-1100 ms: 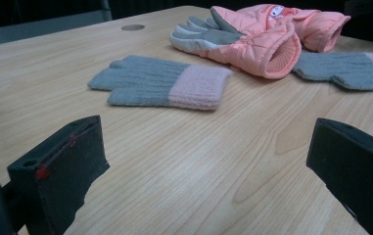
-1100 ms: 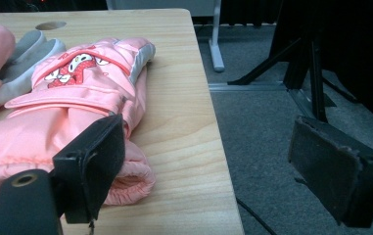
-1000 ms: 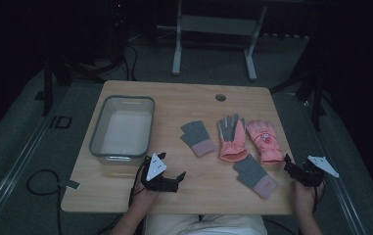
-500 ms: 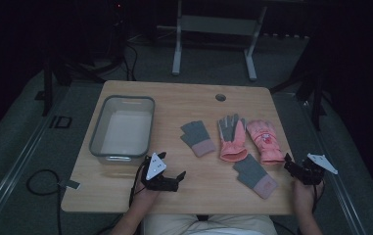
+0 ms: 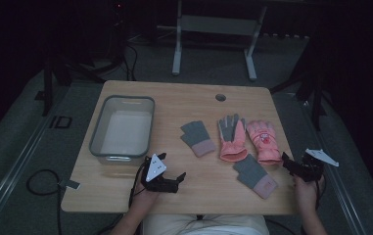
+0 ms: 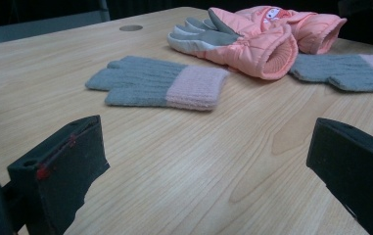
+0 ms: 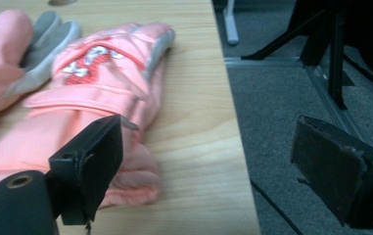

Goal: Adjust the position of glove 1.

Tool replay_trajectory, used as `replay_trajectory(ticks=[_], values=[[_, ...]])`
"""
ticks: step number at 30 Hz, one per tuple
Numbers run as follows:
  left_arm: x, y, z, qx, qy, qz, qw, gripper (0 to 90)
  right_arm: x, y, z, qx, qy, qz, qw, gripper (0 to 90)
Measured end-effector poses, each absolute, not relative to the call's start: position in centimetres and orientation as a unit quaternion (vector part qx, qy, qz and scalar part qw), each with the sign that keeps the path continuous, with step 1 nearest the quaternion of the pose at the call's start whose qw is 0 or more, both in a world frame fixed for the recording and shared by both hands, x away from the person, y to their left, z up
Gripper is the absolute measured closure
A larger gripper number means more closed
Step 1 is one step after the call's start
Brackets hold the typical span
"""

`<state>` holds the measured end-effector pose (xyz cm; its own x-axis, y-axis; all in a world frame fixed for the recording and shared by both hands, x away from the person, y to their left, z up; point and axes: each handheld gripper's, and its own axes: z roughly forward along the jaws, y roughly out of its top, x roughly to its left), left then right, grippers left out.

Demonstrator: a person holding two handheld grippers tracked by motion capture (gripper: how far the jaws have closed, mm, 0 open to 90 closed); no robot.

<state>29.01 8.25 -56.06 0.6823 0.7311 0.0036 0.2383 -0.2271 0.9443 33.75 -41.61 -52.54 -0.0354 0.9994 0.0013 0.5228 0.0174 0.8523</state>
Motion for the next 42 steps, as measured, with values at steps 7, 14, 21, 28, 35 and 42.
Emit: replay_trajectory(ticks=[7,14,21,28,35,42], values=[[29.0,8.2,-56.1,0.747,0.325,0.233,0.531,0.7,34.2,-40.2,-50.0,0.582,0.646,0.360,0.339,11.9],[29.0,8.3,-56.1,0.747,0.327,0.231,0.531,0.7,35.4,-38.8,-47.9,0.571,0.666,0.382,0.290,16.2],[29.0,8.3,-56.1,0.747,0.323,0.232,0.532,0.7,36.3,-37.3,-46.2,0.560,0.667,0.398,0.288,13.1],[29.1,8.4,-56.1,0.746,0.326,0.225,0.535,0.7,38.2,-34.5,-44.5,0.527,0.693,0.420,0.257,11.6],[29.0,8.3,-56.1,0.748,0.322,0.227,0.534,0.7,39.0,-32.3,-44.1,0.491,0.714,0.437,0.242,14.0],[29.0,8.3,-56.1,0.749,0.320,0.227,0.534,0.7,39.7,-29.4,-43.6,0.449,0.738,0.443,0.239,23.6]])
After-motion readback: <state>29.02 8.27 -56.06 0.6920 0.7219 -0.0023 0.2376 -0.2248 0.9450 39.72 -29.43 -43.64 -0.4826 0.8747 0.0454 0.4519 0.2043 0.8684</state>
